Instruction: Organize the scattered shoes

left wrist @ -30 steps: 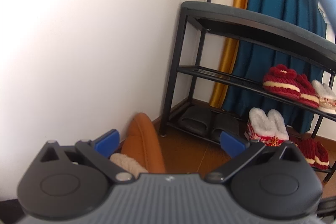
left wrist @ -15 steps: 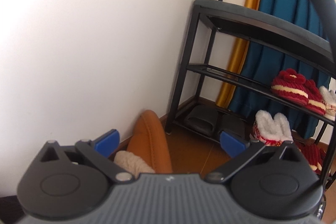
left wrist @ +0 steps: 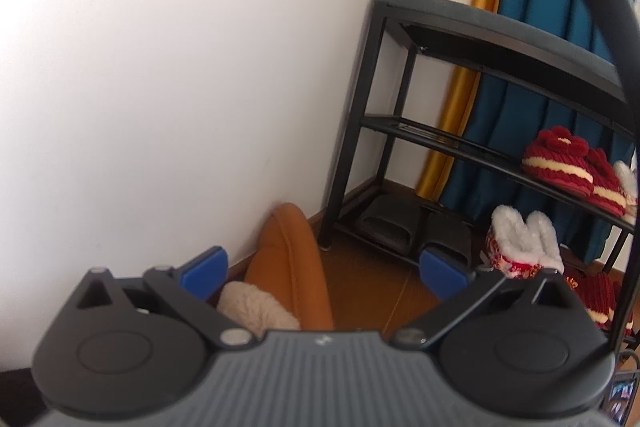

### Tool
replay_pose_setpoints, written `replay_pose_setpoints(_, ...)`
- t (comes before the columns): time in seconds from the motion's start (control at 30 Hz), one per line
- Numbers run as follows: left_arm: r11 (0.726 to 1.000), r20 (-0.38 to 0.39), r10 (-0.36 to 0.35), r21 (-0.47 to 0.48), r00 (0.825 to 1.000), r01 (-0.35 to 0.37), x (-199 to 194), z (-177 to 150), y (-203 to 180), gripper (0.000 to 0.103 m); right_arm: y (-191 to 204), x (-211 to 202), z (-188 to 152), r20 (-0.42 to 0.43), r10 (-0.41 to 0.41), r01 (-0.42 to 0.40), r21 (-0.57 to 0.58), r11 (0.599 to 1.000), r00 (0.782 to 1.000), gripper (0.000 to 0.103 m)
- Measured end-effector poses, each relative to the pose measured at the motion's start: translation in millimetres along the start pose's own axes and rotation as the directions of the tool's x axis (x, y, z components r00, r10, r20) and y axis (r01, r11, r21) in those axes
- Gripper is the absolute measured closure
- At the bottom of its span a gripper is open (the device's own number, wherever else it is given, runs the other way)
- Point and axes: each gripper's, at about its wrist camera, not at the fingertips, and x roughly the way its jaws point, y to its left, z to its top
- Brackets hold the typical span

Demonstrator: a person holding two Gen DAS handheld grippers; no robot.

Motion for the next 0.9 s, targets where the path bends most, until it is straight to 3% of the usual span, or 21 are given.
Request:
replay_pose_setpoints(0.03, 1.000, -0.002, 0.001, 0.003, 1.000, -0.001, 0, 0, 0, 0.000, -1, 1, 0, -0.001, -0.002, 0.002, 0.006, 1.000, 1.000, 0.053)
replay_pose_setpoints(0.13, 1.000, -0.002, 0.005, 0.008, 1.000, -0.005, 1, -1, -1, 0.000, 5, -1, 5, 0.003, -0.028, 0.028, 0.003, 1.000, 1.000, 0.032)
replay_pose_setpoints(0.17, 1.000, -0.002, 0.006, 0.003, 1.000, -0.006, 1, -1, 0, 0.000, 9, -7, 10, 0.040, -0.032, 0.032, -0.016, 0.999, 0.999, 0.017)
replay_pose_setpoints(0.2, 1.000, -0.002, 0.006, -0.002, 1.000, -0.006, 2, -1, 1, 0.000, 12, -11, 14, 0.077, -0.033, 0.036, -0.042, 0.998, 0.997, 0.010)
replay_pose_setpoints(0.27, 1.000, -0.004, 0.006, -0.011, 1.000, -0.006, 2, 0, 2, 0.000, 14, -10, 19, 0.100, -0.037, 0.045, -0.076, 0.996, 0.994, 0.010)
replay_pose_setpoints(0.43, 1.000, 0.000, 0.014, -0.007, 1.000, -0.014, 2, 1, 3, 0.000, 6, 32, 28, 0.001, -0.075, 0.075, -0.078, 0.994, 0.997, 0.009)
replay_pose_setpoints(0.47, 1.000, 0.000, 0.015, -0.008, 1.000, -0.015, 2, 1, 3, 0.000, 6, 38, 26, -0.009, -0.079, 0.078, -0.095, 0.992, 0.997, 0.011)
replay_pose_setpoints(0.6, 1.000, -0.013, 0.020, -0.015, 1.000, -0.020, 6, 1, 4, 0.000, 9, 44, 17, 0.016, -0.061, 0.063, -0.108, 0.992, 0.998, 0.048)
replay_pose_setpoints(0.67, 1.000, -0.019, 0.022, -0.018, 1.000, -0.023, 8, 1, 5, 0.000, 6, 43, 18, 0.032, -0.053, 0.055, -0.066, 0.996, 0.998, 0.057)
replay_pose_setpoints(0.9, 0.999, -0.029, 0.033, -0.007, 0.999, -0.034, 15, -2, 3, 0.000, 8, 34, 19, 0.108, -0.033, 0.037, -0.035, 0.999, 0.994, 0.065)
